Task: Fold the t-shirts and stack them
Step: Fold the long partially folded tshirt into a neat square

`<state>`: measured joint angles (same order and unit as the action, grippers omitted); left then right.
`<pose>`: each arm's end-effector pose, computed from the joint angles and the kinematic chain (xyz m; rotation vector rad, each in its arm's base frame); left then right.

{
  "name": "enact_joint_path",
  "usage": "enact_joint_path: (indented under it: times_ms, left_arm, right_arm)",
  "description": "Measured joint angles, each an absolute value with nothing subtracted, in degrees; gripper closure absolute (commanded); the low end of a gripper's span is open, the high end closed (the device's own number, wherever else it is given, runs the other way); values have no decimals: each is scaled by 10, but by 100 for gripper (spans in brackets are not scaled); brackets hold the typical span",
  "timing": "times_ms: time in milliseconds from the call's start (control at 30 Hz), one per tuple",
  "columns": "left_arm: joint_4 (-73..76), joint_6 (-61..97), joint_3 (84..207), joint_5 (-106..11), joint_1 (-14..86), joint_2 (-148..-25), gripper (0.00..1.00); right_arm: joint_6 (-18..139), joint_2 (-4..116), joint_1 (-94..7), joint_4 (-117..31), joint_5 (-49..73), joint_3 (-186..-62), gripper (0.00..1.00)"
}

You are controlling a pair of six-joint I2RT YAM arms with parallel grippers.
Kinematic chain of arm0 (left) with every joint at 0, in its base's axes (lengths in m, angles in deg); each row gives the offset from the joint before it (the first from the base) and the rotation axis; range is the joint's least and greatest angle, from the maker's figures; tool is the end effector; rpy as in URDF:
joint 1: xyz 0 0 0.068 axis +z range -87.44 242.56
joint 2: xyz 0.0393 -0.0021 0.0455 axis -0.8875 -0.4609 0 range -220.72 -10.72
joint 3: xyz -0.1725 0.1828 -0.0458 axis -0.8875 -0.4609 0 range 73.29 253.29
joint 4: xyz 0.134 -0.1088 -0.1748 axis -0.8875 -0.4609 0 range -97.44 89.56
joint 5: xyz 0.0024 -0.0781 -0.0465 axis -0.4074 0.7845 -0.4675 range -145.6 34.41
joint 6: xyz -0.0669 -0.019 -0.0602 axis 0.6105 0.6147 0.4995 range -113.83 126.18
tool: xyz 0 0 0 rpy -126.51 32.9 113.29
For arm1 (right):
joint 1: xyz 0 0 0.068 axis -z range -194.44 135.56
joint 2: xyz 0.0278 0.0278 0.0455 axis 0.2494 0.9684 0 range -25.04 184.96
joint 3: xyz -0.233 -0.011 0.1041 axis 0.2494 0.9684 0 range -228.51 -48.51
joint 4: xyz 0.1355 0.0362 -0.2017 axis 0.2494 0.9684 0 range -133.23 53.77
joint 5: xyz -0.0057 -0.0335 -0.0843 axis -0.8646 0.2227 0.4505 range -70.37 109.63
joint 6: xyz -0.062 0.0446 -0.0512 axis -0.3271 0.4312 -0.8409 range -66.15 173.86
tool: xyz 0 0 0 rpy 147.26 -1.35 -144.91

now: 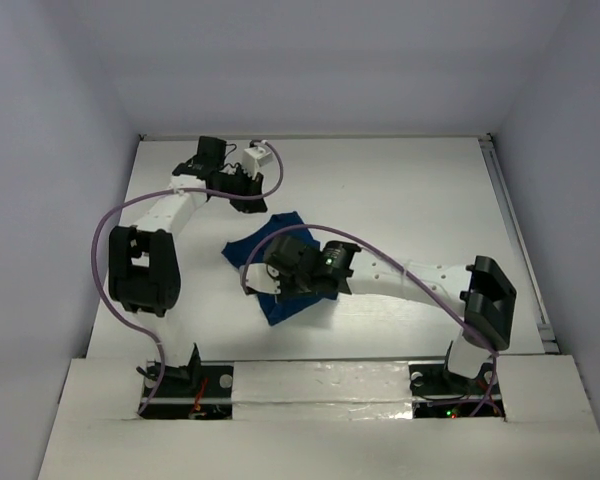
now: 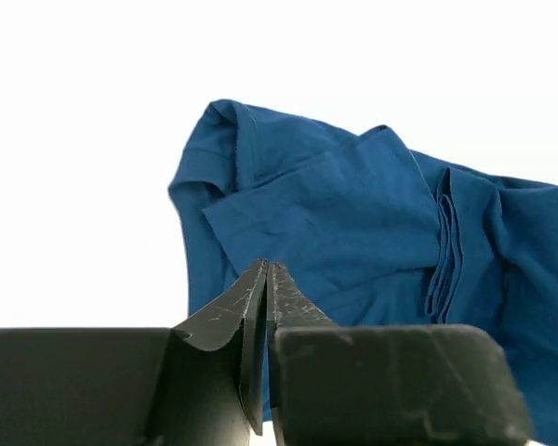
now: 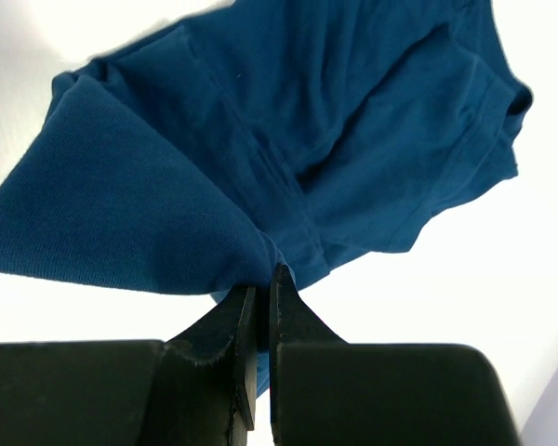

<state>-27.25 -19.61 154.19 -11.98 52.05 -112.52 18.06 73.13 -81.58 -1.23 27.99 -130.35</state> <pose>0.3778 -0.1280 0.2300 1.0148 1.9966 -0.7639 0.1557 0.3385 0.2181 -1.9781 1.6436 0.0161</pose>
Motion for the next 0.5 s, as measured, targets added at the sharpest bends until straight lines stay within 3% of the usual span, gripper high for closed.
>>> enact_joint_path:
  times_ms: [500]
  left_arm:
    - [-248, -193, 1471, -138, 519, -1166, 100]
  right_arm:
    - [143, 823, -778, -12, 287, -1425, 100]
